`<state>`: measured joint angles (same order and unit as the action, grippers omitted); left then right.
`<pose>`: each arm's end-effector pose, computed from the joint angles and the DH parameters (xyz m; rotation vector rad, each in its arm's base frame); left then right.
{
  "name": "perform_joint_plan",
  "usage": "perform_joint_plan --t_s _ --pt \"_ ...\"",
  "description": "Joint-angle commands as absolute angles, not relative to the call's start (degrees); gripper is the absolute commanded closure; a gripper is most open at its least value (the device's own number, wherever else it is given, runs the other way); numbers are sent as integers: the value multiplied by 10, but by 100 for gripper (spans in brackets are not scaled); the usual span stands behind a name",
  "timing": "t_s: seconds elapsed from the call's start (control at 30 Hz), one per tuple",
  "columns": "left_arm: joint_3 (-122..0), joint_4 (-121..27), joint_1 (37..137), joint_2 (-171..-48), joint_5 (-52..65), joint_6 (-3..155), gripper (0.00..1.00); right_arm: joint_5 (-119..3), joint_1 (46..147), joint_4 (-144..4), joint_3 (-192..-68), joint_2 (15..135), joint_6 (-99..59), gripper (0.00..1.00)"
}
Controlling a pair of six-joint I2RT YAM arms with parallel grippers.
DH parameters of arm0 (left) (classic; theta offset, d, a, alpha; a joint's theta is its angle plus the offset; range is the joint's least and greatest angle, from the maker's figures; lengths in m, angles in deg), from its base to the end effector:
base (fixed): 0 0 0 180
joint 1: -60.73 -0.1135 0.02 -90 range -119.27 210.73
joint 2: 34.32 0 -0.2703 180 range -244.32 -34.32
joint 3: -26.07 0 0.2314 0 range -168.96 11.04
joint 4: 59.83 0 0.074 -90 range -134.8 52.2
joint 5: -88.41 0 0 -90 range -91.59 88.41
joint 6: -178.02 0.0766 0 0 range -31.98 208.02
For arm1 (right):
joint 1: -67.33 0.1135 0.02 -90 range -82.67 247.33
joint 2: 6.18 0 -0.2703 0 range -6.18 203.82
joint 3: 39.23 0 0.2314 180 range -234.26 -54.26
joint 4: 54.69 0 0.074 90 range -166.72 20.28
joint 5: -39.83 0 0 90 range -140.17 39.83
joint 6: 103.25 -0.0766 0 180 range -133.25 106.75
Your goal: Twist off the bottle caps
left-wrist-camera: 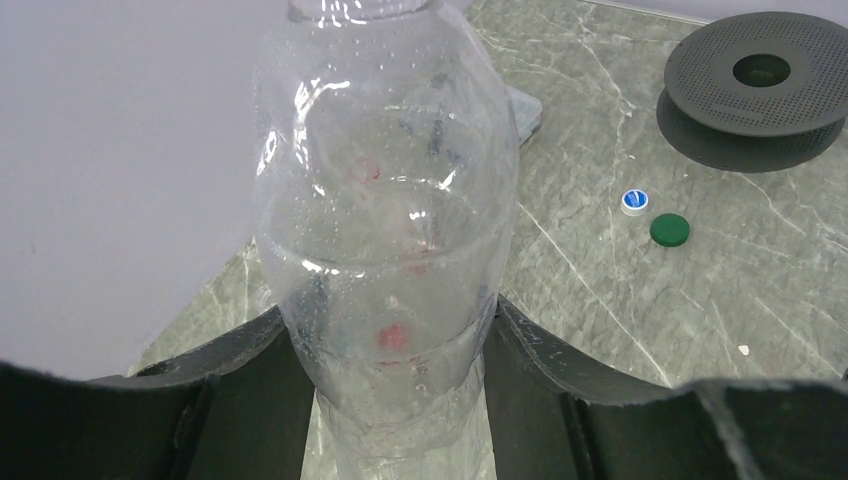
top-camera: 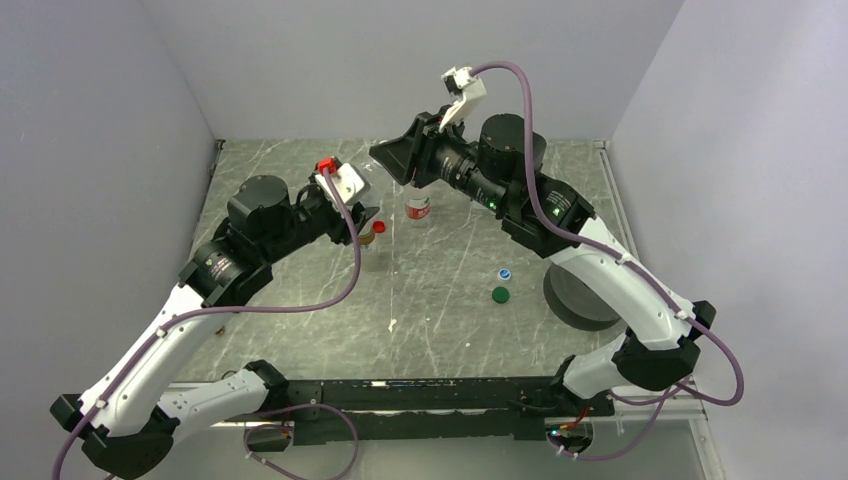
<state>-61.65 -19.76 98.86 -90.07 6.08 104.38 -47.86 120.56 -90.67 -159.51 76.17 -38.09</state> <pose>0.1609 -0.1393 0.4383 0.8784 1.4868 -0.3960 0.1922 0.2521 0.5288 -0.3674 1.5913 1.0384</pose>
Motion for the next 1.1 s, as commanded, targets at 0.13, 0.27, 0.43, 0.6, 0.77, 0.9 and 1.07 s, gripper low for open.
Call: perform_joint_plan --t_s 0.13,0.27,0.43,0.6,0.77,0.9,1.07 --pt "-617 -216 990 -892 90 1029 84 -496 1206 -878 -1595 747 -357 87" --pt "-625 -204 990 -887 177 1007 85 -571 1199 -871 -1600 736 -317 92" --pt "-638 -184 990 -882 327 975 84 -708 1170 -828 -1567 701 -296 93" --pt "-653 -168 990 -886 428 958 84 -895 1136 -778 -1528 673 -297 94" --pt "-657 -158 990 -888 458 953 84 -983 1122 -762 -1517 668 -302 96" --pt "-654 -156 990 -887 450 959 85 -959 1121 -782 -1517 667 -290 86" --pt "-641 -159 990 -882 394 988 85 -776 1120 -846 -1538 662 -283 9"
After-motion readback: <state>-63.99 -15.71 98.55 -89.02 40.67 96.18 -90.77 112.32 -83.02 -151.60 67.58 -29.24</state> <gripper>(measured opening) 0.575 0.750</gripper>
